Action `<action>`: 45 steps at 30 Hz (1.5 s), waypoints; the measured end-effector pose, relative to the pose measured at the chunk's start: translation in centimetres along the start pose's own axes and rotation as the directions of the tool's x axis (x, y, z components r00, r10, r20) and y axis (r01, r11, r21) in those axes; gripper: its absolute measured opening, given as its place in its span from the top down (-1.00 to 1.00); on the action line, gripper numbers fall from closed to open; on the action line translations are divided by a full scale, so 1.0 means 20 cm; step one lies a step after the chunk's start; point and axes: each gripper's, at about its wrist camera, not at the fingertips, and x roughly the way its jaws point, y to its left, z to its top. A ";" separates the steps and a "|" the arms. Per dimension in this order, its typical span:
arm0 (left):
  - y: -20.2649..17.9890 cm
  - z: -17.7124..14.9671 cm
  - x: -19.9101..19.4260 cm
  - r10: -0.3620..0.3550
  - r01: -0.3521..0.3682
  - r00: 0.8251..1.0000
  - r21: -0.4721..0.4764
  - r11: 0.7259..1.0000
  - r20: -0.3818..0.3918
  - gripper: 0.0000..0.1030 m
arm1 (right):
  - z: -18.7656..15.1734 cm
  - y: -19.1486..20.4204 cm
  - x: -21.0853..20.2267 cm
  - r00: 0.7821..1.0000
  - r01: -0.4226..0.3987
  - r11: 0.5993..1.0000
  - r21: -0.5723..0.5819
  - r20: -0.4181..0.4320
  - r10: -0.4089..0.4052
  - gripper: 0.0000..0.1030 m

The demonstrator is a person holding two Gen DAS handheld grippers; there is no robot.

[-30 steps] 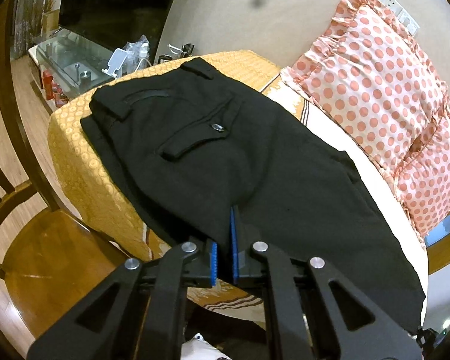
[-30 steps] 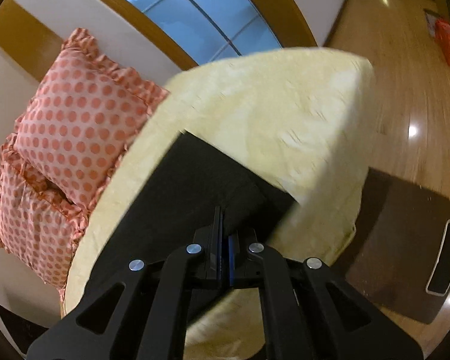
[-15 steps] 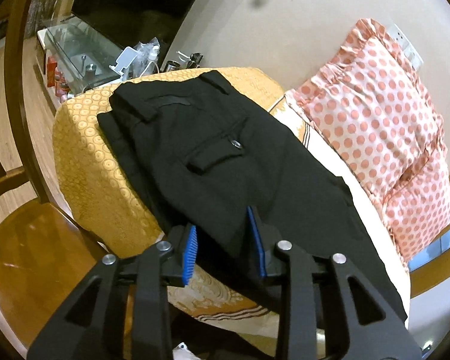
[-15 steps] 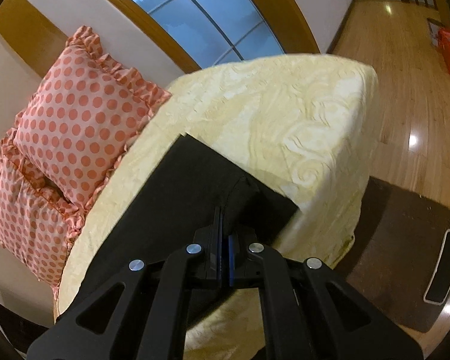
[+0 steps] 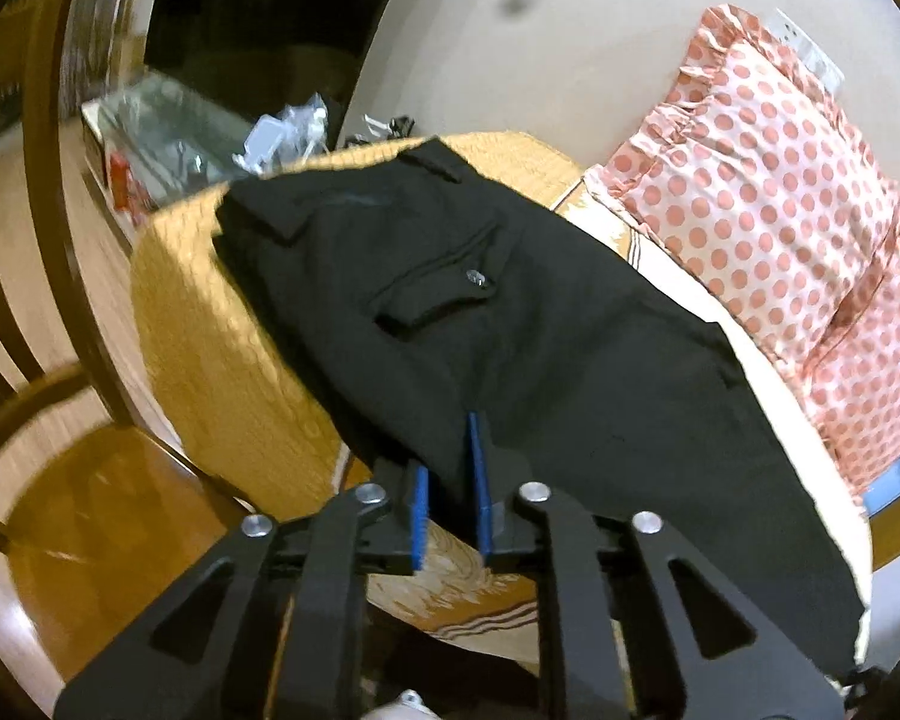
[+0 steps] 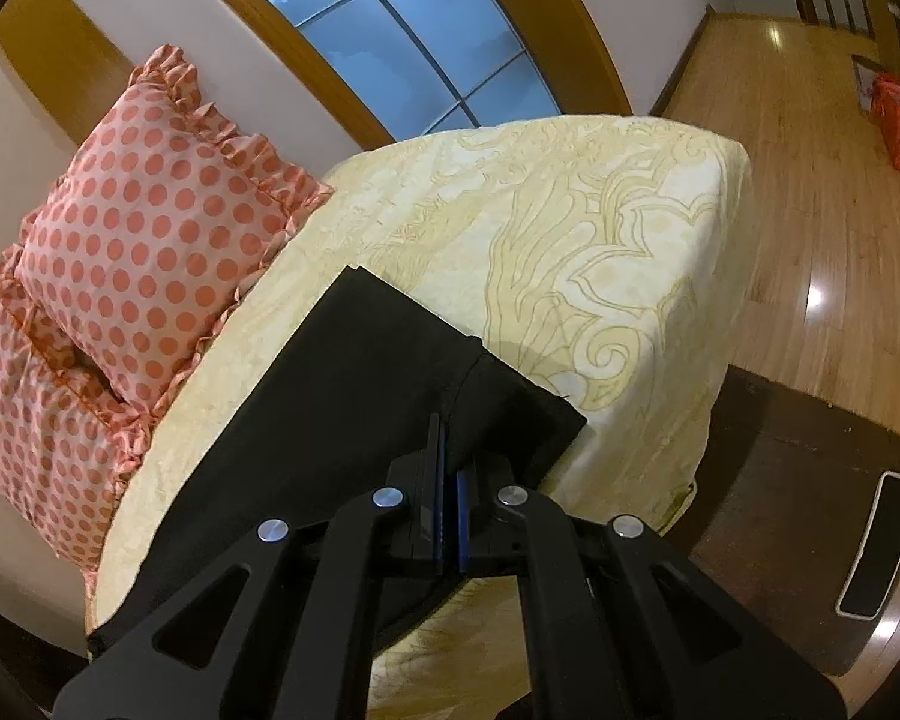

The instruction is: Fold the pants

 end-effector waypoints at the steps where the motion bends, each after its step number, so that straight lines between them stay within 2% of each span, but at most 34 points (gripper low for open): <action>1: -0.01 0.00 -0.03 0.019 -0.020 1.000 0.011 1.000 0.024 0.43 | 0.00 0.00 -0.01 1.000 0.007 1.000 -0.006 0.000 -0.007 0.90; 4: -0.06 0.01 -0.12 0.081 -0.088 0.990 0.050 0.995 0.116 0.05 | 0.00 -0.02 -0.05 1.000 0.013 1.000 -0.010 0.018 -0.013 0.70; 6: -0.11 0.01 -0.18 0.102 -0.118 0.980 0.087 0.989 0.173 -0.10 | 0.01 -0.03 -0.11 0.997 0.036 0.999 -0.015 0.069 -0.034 0.47; 8: -0.20 0.00 -0.23 0.099 -0.134 0.969 0.146 0.980 0.226 -0.29 | 0.02 -0.05 -0.15 0.991 0.064 0.998 -0.004 0.119 -0.063 -0.41; 9: -0.26 -0.02 -0.24 0.083 -0.130 0.967 0.182 0.975 0.242 -0.39 | 0.03 -0.07 -0.17 0.986 0.066 0.998 0.005 0.153 -0.066 -0.45; 12: -0.42 -0.06 -0.23 -0.009 -0.056 0.975 0.281 0.958 0.224 -0.48 | 0.05 -0.07 -0.18 0.982 0.069 0.998 -0.012 0.178 -0.066 -0.35; 14: -0.51 -0.10 -0.17 -0.079 0.019 0.982 0.324 0.946 0.173 -0.49 | 0.05 -0.07 -0.15 0.984 0.063 0.998 -0.020 0.171 -0.059 -0.22; 18: -0.63 -0.19 -0.03 -0.144 0.109 0.987 0.360 0.927 0.071 -0.49 | 0.01 -0.06 -0.08 0.989 0.066 0.997 -0.030 0.132 -0.062 -0.06; 21: -0.68 -0.25 0.05 -0.165 0.149 0.986 0.374 0.915 0.010 -0.49 | -0.04 -0.03 -0.09 0.984 0.102 0.991 -0.086 0.157 -0.087 -0.03; 25: -0.68 -0.31 0.10 -0.167 0.165 0.986 0.378 0.911 -0.026 -0.51 | -0.13 0.02 -0.11 0.982 0.106 0.983 -0.152 0.171 -0.080 0.05; 28: -0.68 -0.32 0.12 -0.169 0.165 0.985 0.382 0.909 -0.025 -0.59 | -0.20 0.06 -0.12 0.989 0.019 0.980 -0.198 0.150 0.011 0.28; 29: -0.69 -0.32 0.12 -0.169 0.165 0.985 0.388 0.907 -0.023 -0.61 | -0.23 0.07 -0.12 0.989 -0.012 0.977 -0.212 0.141 0.043 0.29; 31: -0.70 -0.33 0.12 -0.163 0.158 0.986 0.398 0.904 -0.020 -0.65 | -0.24 0.08 -0.11 0.987 -0.018 0.975 -0.222 0.152 0.053 0.31; 34: -0.71 -0.34 0.12 -0.160 0.153 0.987 0.414 0.897 -0.018 -0.68 | -0.21 0.04 -0.11 0.985 -0.061 0.987 -0.149 0.149 0.083 0.38; 39: -0.70 -0.35 0.12 -0.173 0.162 0.985 0.424 0.891 -0.013 -0.76 | -0.15 -0.03 -0.09 0.981 -0.074 0.996 -0.052 0.173 0.082 0.45; 43: -0.72 -0.37 0.13 -0.169 0.153 0.986 0.447 0.881 -0.004 -0.83 | -0.14 -0.06 -0.05 0.977 -0.146 0.989 0.008 0.157 0.143 0.79; 45: -0.72 -0.37 0.13 -0.165 0.147 0.986 0.459 0.876 0.001 -0.83 | -0.14 -0.01 -0.06 0.975 -0.139 0.990 -0.026 0.173 0.141 0.83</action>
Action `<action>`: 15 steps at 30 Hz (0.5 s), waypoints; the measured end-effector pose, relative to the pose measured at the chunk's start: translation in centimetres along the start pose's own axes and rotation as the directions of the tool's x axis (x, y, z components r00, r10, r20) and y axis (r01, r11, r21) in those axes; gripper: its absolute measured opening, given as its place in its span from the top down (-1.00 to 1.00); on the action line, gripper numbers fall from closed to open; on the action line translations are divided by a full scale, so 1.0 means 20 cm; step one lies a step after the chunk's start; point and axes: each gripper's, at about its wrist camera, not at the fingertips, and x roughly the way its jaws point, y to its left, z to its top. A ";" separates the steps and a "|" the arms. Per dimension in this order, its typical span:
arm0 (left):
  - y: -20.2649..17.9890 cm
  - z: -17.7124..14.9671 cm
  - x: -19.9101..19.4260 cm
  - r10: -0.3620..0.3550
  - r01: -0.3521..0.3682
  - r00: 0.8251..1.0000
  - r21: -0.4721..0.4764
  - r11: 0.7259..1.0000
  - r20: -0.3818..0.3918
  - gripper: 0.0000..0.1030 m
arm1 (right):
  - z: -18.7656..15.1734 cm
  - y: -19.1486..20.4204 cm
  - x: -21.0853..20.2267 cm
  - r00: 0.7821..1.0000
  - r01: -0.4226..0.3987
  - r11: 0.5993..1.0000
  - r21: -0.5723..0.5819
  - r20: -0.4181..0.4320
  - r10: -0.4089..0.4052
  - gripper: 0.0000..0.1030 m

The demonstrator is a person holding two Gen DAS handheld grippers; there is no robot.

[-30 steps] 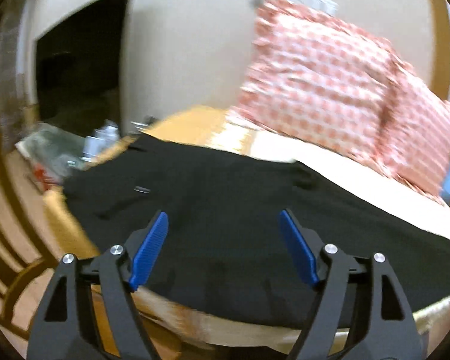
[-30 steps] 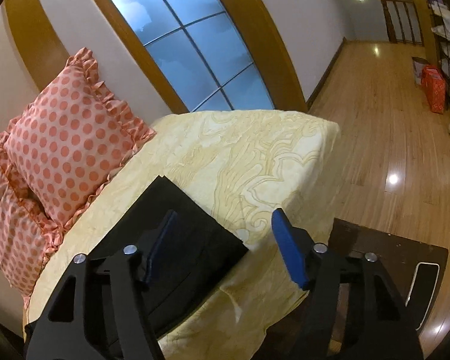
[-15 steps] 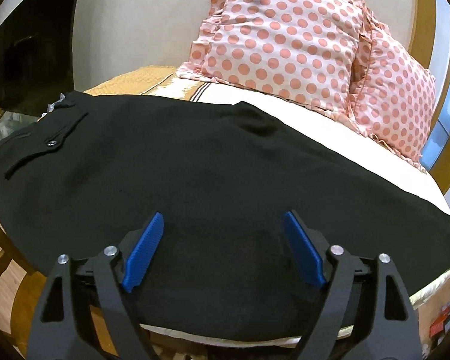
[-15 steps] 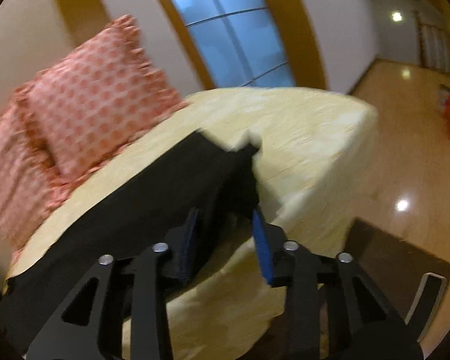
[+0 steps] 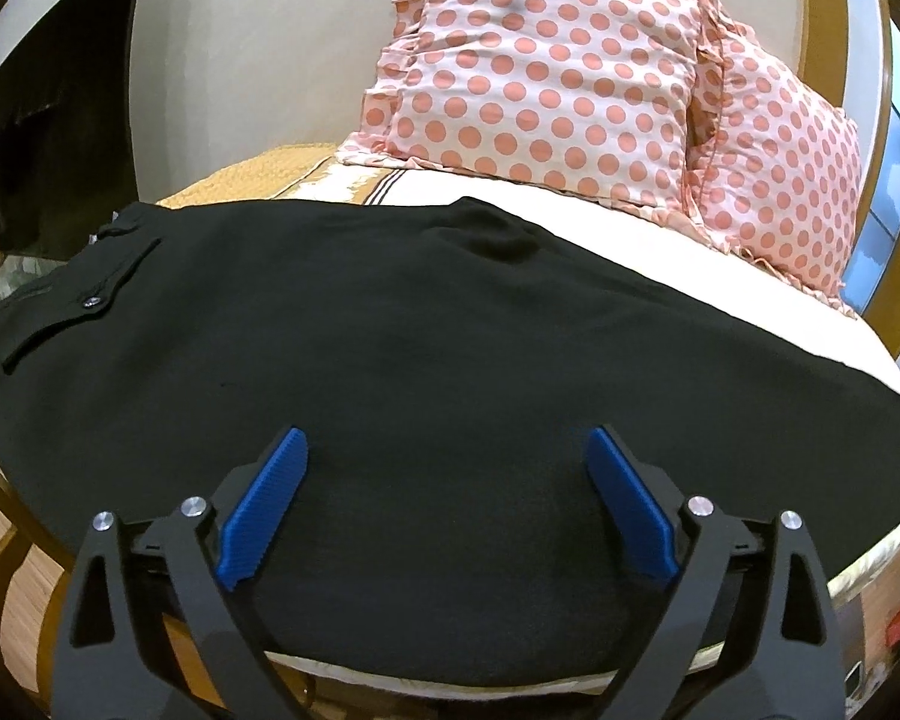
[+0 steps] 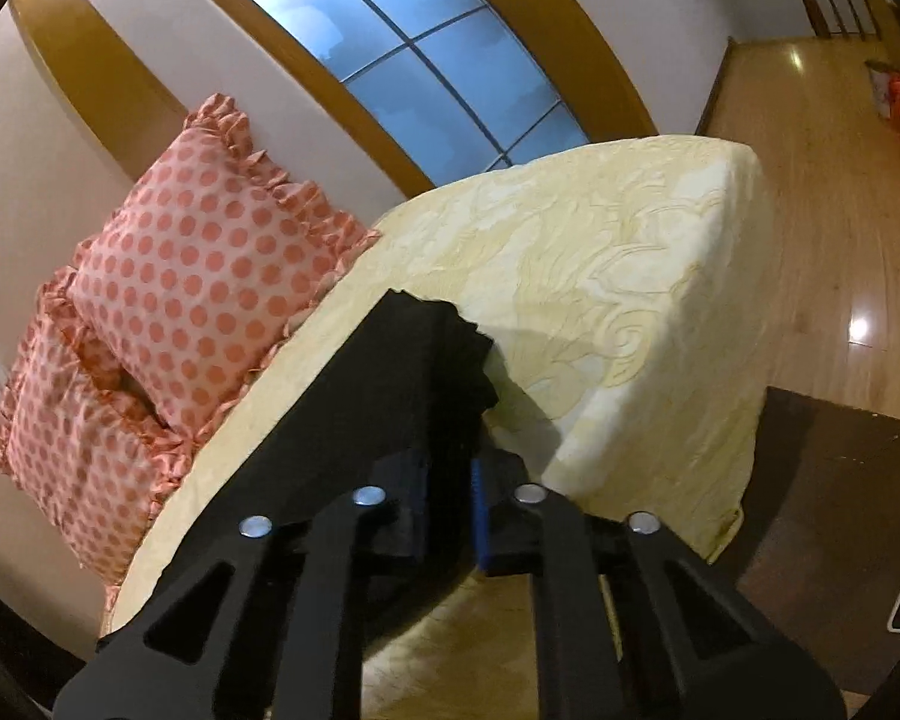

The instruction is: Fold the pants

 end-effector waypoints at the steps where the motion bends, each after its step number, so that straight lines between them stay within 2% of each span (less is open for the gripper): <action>1: 0.00 0.00 0.00 0.000 0.000 1.000 0.005 1.000 0.002 -0.84 | 0.00 0.05 -0.02 1.000 -0.011 0.999 -0.034 0.013 0.012 0.84; 3: 0.00 0.00 0.00 -0.009 0.009 1.000 0.003 1.000 0.005 -0.88 | 0.02 0.14 -0.04 0.999 -0.039 0.996 -0.082 0.024 0.041 0.84; 5: 0.01 0.00 0.00 -0.018 0.018 1.000 -0.004 1.000 0.010 -0.90 | 0.04 0.29 -0.07 0.994 -0.101 0.985 -0.138 0.024 0.105 0.84; 9: 0.00 -0.01 0.00 -0.014 0.014 1.000 0.003 1.000 0.017 -0.93 | 0.00 0.68 -0.10 0.958 -0.283 0.921 -0.267 -0.029 0.286 0.84; 10: 0.00 -0.01 0.00 -0.012 0.012 1.000 0.005 1.000 0.018 -0.94 | -0.04 0.79 -0.11 0.940 -0.338 0.895 -0.291 -0.062 0.335 0.84; 12: 0.00 -0.01 0.00 -0.015 0.015 1.000 0.001 1.000 0.025 -0.94 | -0.15 1.04 -0.10 0.881 -0.472 0.817 -0.332 -0.166 0.442 0.84; 13: 0.00 -0.01 0.00 -0.018 0.018 0.999 -0.004 1.000 0.028 -0.95 | -0.25 1.19 -0.09 0.836 -0.549 0.762 -0.344 -0.243 0.492 0.84; 15: 0.01 -0.01 0.00 -0.025 0.026 0.999 -0.020 0.999 0.035 -0.95 | -0.43 1.38 -0.07 0.758 -0.649 0.681 -0.339 -0.370 0.538 0.84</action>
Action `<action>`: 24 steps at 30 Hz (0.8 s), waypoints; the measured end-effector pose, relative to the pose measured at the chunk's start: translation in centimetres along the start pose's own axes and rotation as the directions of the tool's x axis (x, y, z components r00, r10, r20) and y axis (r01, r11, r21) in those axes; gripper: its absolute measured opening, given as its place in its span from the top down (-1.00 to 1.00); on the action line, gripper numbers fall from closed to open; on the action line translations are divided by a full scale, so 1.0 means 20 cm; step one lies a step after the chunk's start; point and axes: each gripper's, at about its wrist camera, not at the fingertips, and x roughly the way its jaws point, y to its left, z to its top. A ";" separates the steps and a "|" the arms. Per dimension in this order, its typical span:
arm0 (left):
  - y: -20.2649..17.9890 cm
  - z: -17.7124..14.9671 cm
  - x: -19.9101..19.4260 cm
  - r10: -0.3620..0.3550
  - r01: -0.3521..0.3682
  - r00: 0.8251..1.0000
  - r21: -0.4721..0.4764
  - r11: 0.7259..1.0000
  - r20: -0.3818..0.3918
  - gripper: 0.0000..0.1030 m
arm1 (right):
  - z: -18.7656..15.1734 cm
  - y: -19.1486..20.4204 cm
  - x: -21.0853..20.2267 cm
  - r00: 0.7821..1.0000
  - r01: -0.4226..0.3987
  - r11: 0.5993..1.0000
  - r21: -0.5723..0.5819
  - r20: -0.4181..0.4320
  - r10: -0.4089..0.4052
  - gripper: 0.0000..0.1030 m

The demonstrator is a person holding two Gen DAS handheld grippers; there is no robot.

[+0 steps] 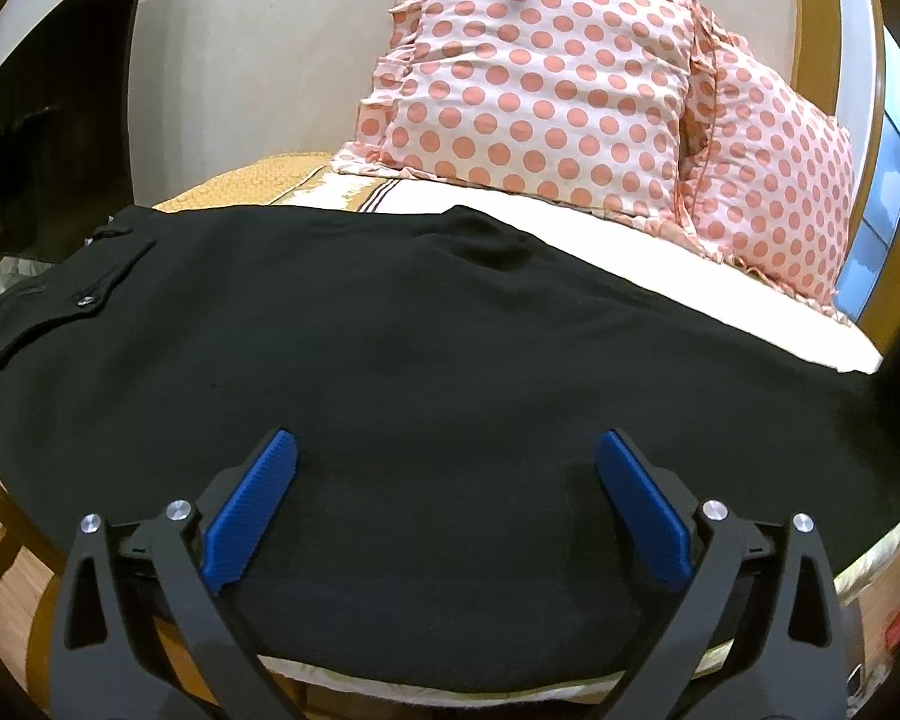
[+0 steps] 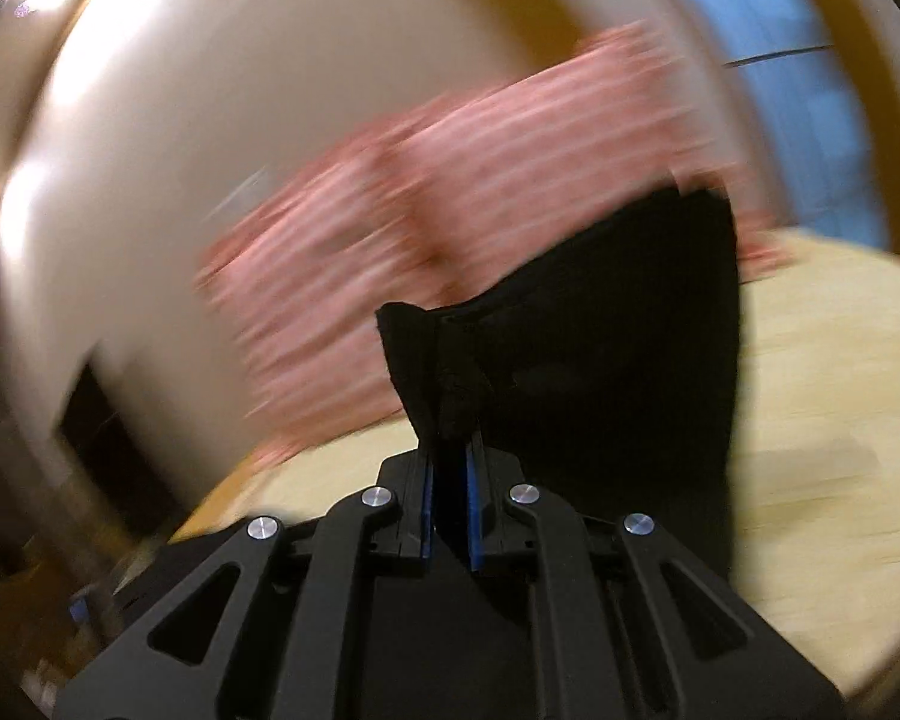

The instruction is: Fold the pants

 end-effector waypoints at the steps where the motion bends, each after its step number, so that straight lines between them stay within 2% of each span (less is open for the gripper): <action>1: 0.00 0.00 0.00 -0.004 0.004 1.000 -0.009 1.000 0.002 -0.95 | -0.05 0.08 0.10 0.996 -0.063 0.998 -0.013 -0.061 0.062 0.84; 2: 0.01 0.01 0.00 -0.008 0.008 1.000 -0.017 1.000 0.003 -0.95 | -0.14 0.18 0.22 0.980 -0.130 0.991 -0.028 -0.153 0.124 0.84; 3: 0.01 0.01 0.00 -0.012 0.012 1.000 -0.024 1.000 0.004 -0.96 | -0.23 0.25 0.32 0.961 -0.166 0.985 -0.045 -0.232 0.152 0.84; 5: 0.02 0.01 -0.01 -0.024 0.025 1.000 -0.039 0.999 0.002 -0.96 | -0.44 0.36 0.49 0.904 -0.199 0.975 -0.096 -0.401 0.145 0.84; 7: 0.03 0.01 -0.02 -0.039 0.039 0.999 -0.048 0.998 0.000 -0.95 | -0.57 0.38 0.58 0.864 -0.199 0.976 -0.089 -0.487 0.132 0.84; 8: 0.03 0.01 -0.02 -0.044 0.044 0.999 -0.048 0.998 -0.001 -0.96 | -0.60 0.37 0.60 0.855 -0.194 0.979 -0.066 -0.501 0.136 0.84; 10: 0.03 0.01 -0.02 -0.050 0.050 0.999 -0.042 0.998 0.000 -0.95 | -0.58 0.37 0.60 0.861 -0.190 0.980 -0.063 -0.490 0.136 0.84; 12: 0.03 0.01 -0.02 -0.051 0.051 0.999 -0.038 0.998 0.002 -0.95 | -0.51 0.39 0.57 0.886 -0.197 0.978 -0.065 -0.439 0.149 0.84; 15: 0.02 0.00 -0.03 -0.052 0.053 0.999 -0.041 0.998 0.010 -0.96 | -0.48 0.45 0.55 0.908 -0.208 0.974 -0.089 -0.388 0.159 0.84; 19: 0.03 0.00 -0.04 -0.069 0.070 0.997 -0.049 0.996 0.016 -0.95 | -0.55 0.55 0.58 0.897 -0.212 0.966 -0.150 -0.422 0.132 0.84; 22: 0.08 0.00 -0.09 -0.139 0.141 0.990 -0.103 0.985 0.035 -0.95 | -0.62 0.60 0.61 0.890 -0.219 0.954 -0.205 -0.442 0.109 0.84; 24: 0.13 0.02 -0.14 -0.167 0.174 0.984 -0.145 0.974 0.060 -0.95 | -0.69 0.65 0.60 0.895 -0.202 0.928 -0.312 -0.444 0.045 0.83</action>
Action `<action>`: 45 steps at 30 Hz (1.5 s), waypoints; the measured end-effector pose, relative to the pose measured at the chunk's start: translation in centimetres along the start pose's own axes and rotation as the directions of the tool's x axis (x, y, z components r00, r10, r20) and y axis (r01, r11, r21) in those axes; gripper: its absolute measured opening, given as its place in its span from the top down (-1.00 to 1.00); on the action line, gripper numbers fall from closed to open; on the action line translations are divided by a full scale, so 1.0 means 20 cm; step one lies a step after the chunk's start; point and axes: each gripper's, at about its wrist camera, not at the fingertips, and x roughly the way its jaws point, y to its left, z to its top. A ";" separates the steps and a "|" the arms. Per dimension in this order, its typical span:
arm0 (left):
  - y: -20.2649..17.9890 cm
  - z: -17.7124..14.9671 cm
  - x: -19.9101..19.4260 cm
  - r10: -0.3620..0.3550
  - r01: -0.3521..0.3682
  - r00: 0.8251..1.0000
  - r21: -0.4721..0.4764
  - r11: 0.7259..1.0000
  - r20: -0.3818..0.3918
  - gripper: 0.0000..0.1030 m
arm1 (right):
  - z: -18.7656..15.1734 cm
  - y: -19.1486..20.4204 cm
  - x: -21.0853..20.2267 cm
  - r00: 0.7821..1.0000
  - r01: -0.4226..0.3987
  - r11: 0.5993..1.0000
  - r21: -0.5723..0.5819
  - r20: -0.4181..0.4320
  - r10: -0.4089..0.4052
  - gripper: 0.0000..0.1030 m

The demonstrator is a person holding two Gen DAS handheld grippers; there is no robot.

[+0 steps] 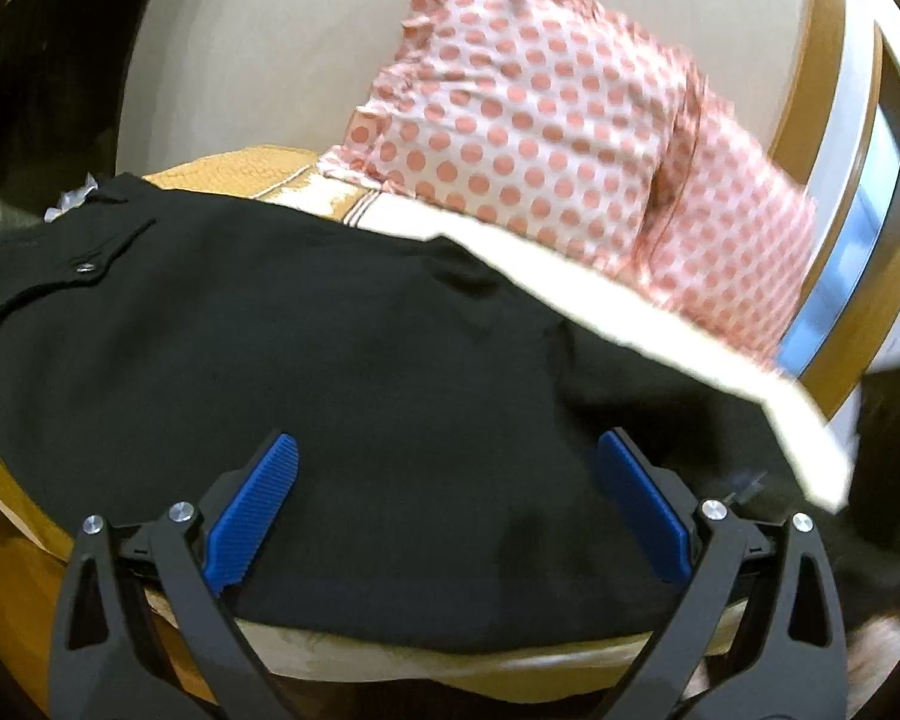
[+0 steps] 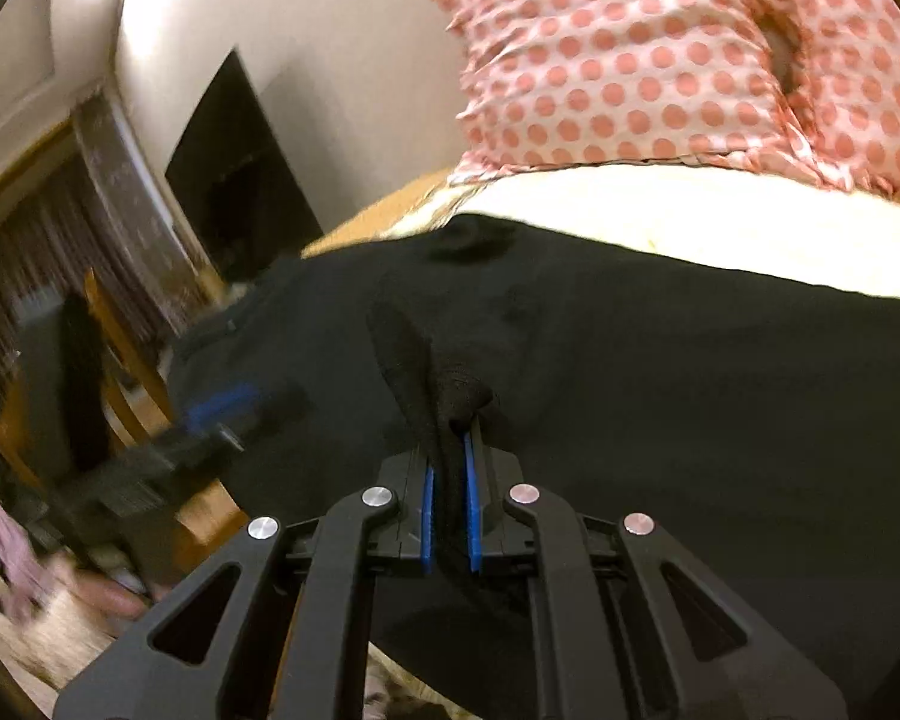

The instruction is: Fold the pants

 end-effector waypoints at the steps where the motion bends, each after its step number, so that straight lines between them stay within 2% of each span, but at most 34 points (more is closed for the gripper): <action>1: 0.03 0.02 -0.03 0.000 0.000 1.000 -0.019 1.000 0.013 -0.95 | -0.01 0.03 0.01 1.000 0.023 0.999 -0.043 -0.016 -0.024 0.79; 3: 0.11 0.06 -0.11 0.033 -0.030 0.998 -0.057 0.998 0.056 -0.95 | -0.06 0.10 0.02 0.997 0.061 0.988 -0.145 -0.045 -0.068 0.51; 4: 0.15 0.08 -0.15 0.054 -0.048 0.996 -0.077 0.996 0.073 -0.95 | -0.07 0.12 0.00 0.998 0.042 0.984 -0.173 -0.046 -0.050 0.17; 5: 0.21 0.10 -0.20 0.079 -0.069 0.993 -0.110 0.992 0.092 -0.95 | -0.07 0.14 -0.02 0.999 -0.008 0.981 -0.194 -0.041 0.000 -0.03; 7: 0.33 0.13 -0.27 0.127 -0.104 0.985 -0.181 0.978 0.118 -0.95 | -0.06 0.16 -0.08 0.998 -0.068 0.978 -0.195 -0.001 0.069 -0.03; 9: 0.43 0.14 -0.31 0.172 -0.138 0.977 -0.242 0.960 0.125 -0.95 | -0.03 0.14 -0.11 0.997 -0.047 0.986 -0.162 0.060 0.057 -0.02; 10: 0.49 0.14 -0.33 0.183 -0.143 0.975 -0.276 0.951 0.125 -0.95 | 0.00 0.10 -0.11 0.996 -0.009 0.992 -0.126 0.086 0.020 -0.02; 11: 0.55 0.14 -0.35 0.186 -0.137 0.975 -0.321 0.937 0.125 -0.95 | 0.02 0.07 -0.08 0.996 0.029 0.994 -0.104 0.084 -0.021 -0.02; 13: 0.66 0.15 -0.37 0.192 -0.134 0.975 -0.393 0.910 0.111 -0.95 | 0.02 0.03 0.00 0.995 0.103 0.990 -0.093 0.016 -0.102 -0.02; 14: 0.70 0.15 -0.37 0.192 -0.132 0.976 -0.416 0.900 0.105 -0.94 | 0.00 0.02 0.06 0.990 0.118 0.987 -0.107 -0.063 -0.125 -0.03; 16: 0.78 0.17 -0.37 0.183 -0.121 0.979 -0.469 0.875 0.088 -0.92 | -0.03 0.04 0.05 0.990 0.123 0.981 -0.150 -0.051 -0.132 -0.01; 18: 0.84 0.18 -0.36 0.167 -0.105 0.983 -0.501 0.859 0.081 -0.92 | -0.04 0.03 0.03 0.991 0.114 0.984 -0.137 -0.056 -0.122 -0.02; 21: 0.88 0.21 -0.34 0.150 -0.089 0.986 -0.516 0.852 0.078 -0.92 | -0.02 -0.01 0.03 0.994 0.081 0.992 -0.100 -0.058 -0.087 -0.02; 28: 0.94 0.23 -0.30 0.171 -0.124 0.985 -0.557 0.821 0.033 -0.92 | -0.03 0.00 0.04 0.996 0.075 0.992 -0.101 -0.051 -0.080 -0.03; 32: 0.93 0.21 -0.29 0.171 -0.135 0.985 -0.554 0.821 0.013 -0.92 | -0.02 0.00 0.05 0.996 0.075 0.992 -0.104 -0.046 -0.080 -0.03; 36: 0.90 0.21 -0.27 0.136 -0.110 0.991 -0.552 0.826 0.006 -0.92 | -0.02 0.00 0.06 0.996 0.073 0.992 -0.103 -0.043 -0.078 -0.04; 38: 0.89 0.21 -0.25 0.085 -0.063 0.996 -0.564 0.823 0.013 -0.92 | -0.03 0.00 0.06 0.996 0.073 0.992 -0.102 -0.042 -0.078 -0.04; 41: 0.89 0.22 -0.24 0.058 -0.030 0.998 -0.570 0.821 0.031 -0.92 | -0.02 0.00 0.06 0.996 0.073 0.992 -0.100 -0.039 -0.077 -0.04; 43: 0.90 0.21 -0.24 0.046 -0.008 0.998 -0.586 0.810 0.050 -0.89 | -0.02 0.00 0.07 0.996 0.074 0.992 -0.101 -0.037 -0.078 -0.04; 44: 0.92 0.21 -0.25 0.036 0.011 0.997 -0.605 0.796 0.066 -0.85 | -0.02 0.00 0.07 0.996 0.074 0.992 -0.101 -0.035 -0.078 -0.04; 45: 0.94 0.20 -0.25 0.031 0.021 0.997 -0.621 0.783 0.073 -0.74 | -0.02 0.00 0.07 0.996 0.073 0.992 -0.101 -0.034 -0.077 -0.04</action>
